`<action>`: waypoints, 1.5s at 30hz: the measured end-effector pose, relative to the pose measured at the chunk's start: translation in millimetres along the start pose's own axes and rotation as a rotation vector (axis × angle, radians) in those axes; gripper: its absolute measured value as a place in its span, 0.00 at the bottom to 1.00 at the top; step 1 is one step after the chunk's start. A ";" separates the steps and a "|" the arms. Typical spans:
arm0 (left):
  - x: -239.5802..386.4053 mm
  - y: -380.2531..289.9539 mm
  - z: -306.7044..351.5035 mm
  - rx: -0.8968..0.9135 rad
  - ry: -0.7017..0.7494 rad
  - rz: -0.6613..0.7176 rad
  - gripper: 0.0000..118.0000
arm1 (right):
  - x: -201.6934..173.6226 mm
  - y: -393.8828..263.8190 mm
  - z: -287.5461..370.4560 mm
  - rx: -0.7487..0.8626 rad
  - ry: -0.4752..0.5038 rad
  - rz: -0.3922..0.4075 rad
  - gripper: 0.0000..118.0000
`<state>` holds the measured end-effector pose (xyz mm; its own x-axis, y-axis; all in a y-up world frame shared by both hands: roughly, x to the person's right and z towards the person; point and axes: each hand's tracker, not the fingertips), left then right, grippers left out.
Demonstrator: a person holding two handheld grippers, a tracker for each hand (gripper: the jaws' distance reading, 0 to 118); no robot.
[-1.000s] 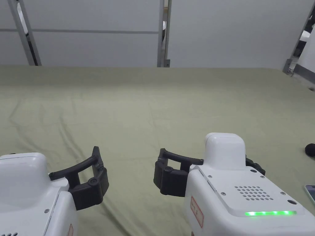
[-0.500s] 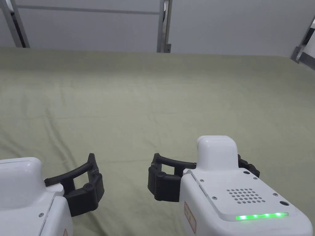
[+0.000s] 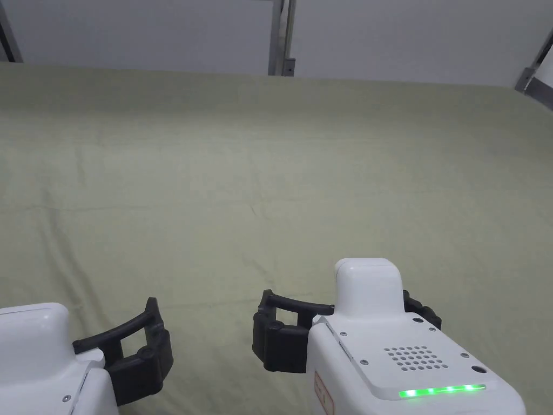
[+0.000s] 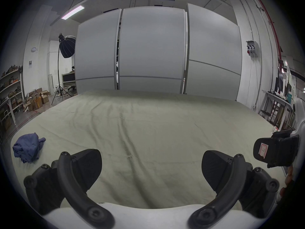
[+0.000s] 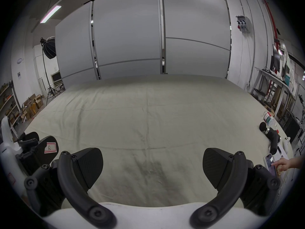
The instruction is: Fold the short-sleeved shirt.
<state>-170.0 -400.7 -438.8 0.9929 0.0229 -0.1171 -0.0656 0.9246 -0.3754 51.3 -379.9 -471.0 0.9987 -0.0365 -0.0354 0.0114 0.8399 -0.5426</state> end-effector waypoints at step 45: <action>-0.3 -35.1 -109.9 -0.487 0.035 -0.032 1.00 | -12.5 -54.0 -113.1 -0.326 -0.042 0.056 1.00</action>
<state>-178.9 -475.0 -526.5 0.9918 -0.0229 -0.1259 -0.0823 0.6389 -0.7649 32.7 -486.1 -536.2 0.9986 0.0332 -0.0422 -0.0537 0.6221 -0.7811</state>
